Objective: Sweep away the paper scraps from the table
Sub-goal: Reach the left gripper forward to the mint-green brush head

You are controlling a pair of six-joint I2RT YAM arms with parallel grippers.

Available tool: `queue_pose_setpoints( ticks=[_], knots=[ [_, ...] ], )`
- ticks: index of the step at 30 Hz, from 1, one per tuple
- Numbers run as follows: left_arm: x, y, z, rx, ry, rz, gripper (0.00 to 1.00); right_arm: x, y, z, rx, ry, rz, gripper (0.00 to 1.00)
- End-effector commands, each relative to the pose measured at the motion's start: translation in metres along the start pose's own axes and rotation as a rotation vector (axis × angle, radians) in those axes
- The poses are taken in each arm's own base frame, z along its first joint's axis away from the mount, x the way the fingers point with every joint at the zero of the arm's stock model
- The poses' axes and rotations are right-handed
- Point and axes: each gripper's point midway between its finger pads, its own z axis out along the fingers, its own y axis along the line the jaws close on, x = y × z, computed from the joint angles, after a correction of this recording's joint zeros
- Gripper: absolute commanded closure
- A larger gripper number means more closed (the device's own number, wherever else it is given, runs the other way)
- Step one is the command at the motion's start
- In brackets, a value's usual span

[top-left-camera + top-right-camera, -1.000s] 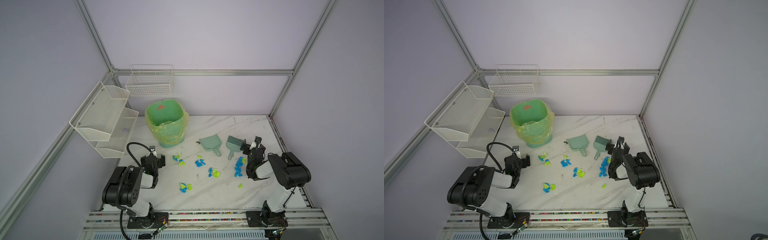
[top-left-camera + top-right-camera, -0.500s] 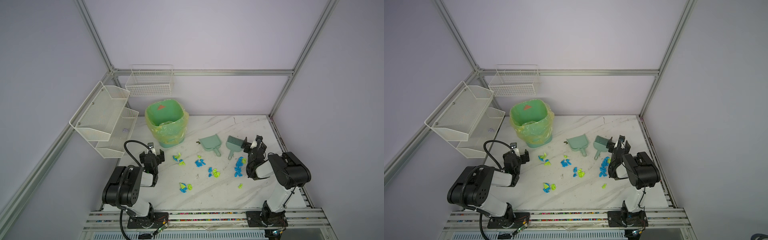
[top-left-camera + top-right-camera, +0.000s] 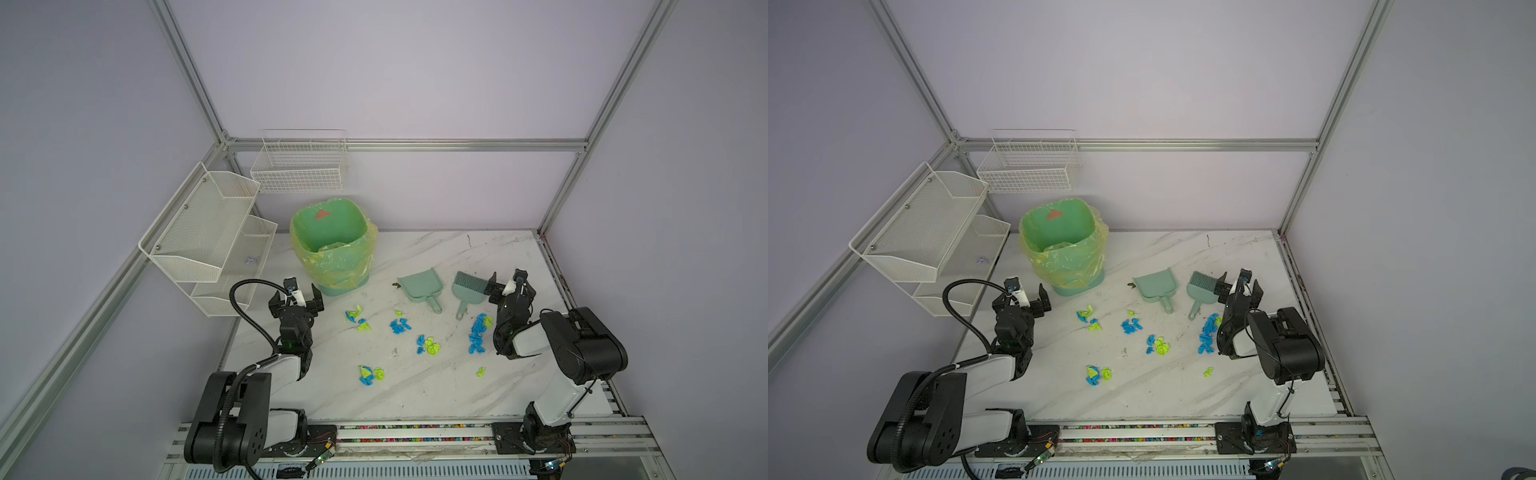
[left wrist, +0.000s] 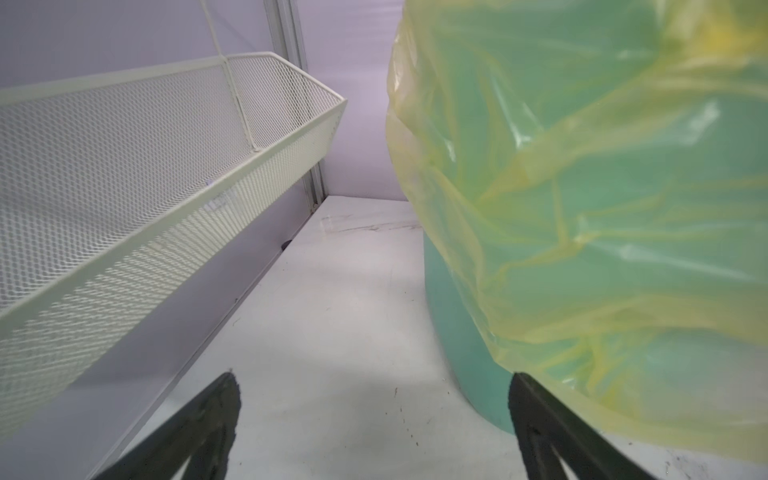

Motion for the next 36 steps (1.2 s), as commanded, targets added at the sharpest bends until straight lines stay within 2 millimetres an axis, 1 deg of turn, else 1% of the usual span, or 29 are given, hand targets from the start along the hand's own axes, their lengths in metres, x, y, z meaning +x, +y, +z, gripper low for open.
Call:
queue_pose_setpoints(
  ticks=[1,2,4,5,7,8,11,13,15,16,18,21,23,24,26,27,28,29,31,33,36],
  knots=[
    [-0.027,0.017,-0.012,-0.082,-0.064,-0.144,0.0,-0.025,-0.003,0.006,0.053,-0.002,0.002,0.03],
    [-0.033,0.019,-0.014,-0.095,-0.06,-0.188,0.0,-0.028,-0.004,0.01,0.07,0.019,0.01,0.03],
    [-0.043,0.013,-0.018,-0.095,-0.036,-0.251,0.0,-0.035,-0.003,0.017,0.097,0.067,0.028,0.03],
    [-0.047,0.009,-0.021,-0.106,-0.012,-0.278,0.0,-0.036,-0.002,0.021,0.109,0.105,0.028,0.03],
    [-0.053,-0.005,-0.028,-0.096,0.025,-0.29,0.0,-0.039,0.001,0.026,0.122,0.15,0.037,0.03],
    [-0.06,-0.014,-0.033,-0.095,0.032,-0.28,0.0,-0.039,0.003,0.029,0.124,0.177,0.044,0.03],
    [-0.079,-0.039,-0.056,-0.088,0.072,-0.281,0.0,-0.039,0.014,0.034,0.093,0.255,0.053,0.03],
    [-0.086,-0.054,-0.071,-0.047,0.114,-0.31,0.0,-0.037,0.019,0.036,0.078,0.304,0.07,0.03],
    [-0.089,-0.071,-0.087,-0.001,0.17,-0.352,0.0,-0.037,0.026,0.034,0.047,0.344,0.079,0.03],
    [-0.088,-0.079,-0.094,0.021,0.199,-0.376,0.0,-0.037,0.029,0.034,0.034,0.357,0.083,0.03],
    [-0.082,-0.101,-0.106,0.081,0.273,-0.423,0.0,-0.039,0.032,0.031,0.008,0.377,0.096,0.03],
    [-0.068,-0.147,-0.122,0.176,0.402,-0.454,0.0,-0.042,0.034,0.024,-0.013,0.393,0.106,0.03],
    [-0.058,-0.182,-0.129,0.226,0.491,-0.432,0.0,-0.045,0.033,0.019,-0.017,0.402,0.101,0.03],
    [-0.053,-0.197,-0.133,0.241,0.523,-0.414,0.0,-0.046,0.032,0.018,-0.018,0.406,0.098,0.03],
    [-0.048,-0.229,-0.137,0.282,0.574,-0.385,0.0,-0.047,0.031,0.013,-0.021,0.419,0.091,0.03],
    [-0.045,-0.24,-0.138,0.293,0.59,-0.374,0.0,-0.048,0.032,0.011,-0.027,0.424,0.091,0.03],
    [-0.037,-0.254,-0.138,0.303,0.614,-0.358,0.0,-0.048,0.032,0.009,-0.034,0.43,0.09,0.03],
    [-0.036,-0.267,-0.138,0.316,0.625,-0.347,0.0,-0.048,0.032,0.007,-0.042,0.436,0.094,0.03],
    [-0.029,-0.286,-0.137,0.335,0.654,-0.336,0.0,-0.047,0.035,0.004,-0.061,0.453,0.1,0.03],
    [-0.027,-0.307,-0.137,0.372,0.674,-0.334,0.0,-0.045,0.037,0.002,-0.074,0.47,0.102,0.03],
    [-0.025,-0.346,-0.139,0.438,0.7,-0.307,0.0,-0.044,0.037,-0.001,-0.077,0.477,0.109,0.03]
  ],
)
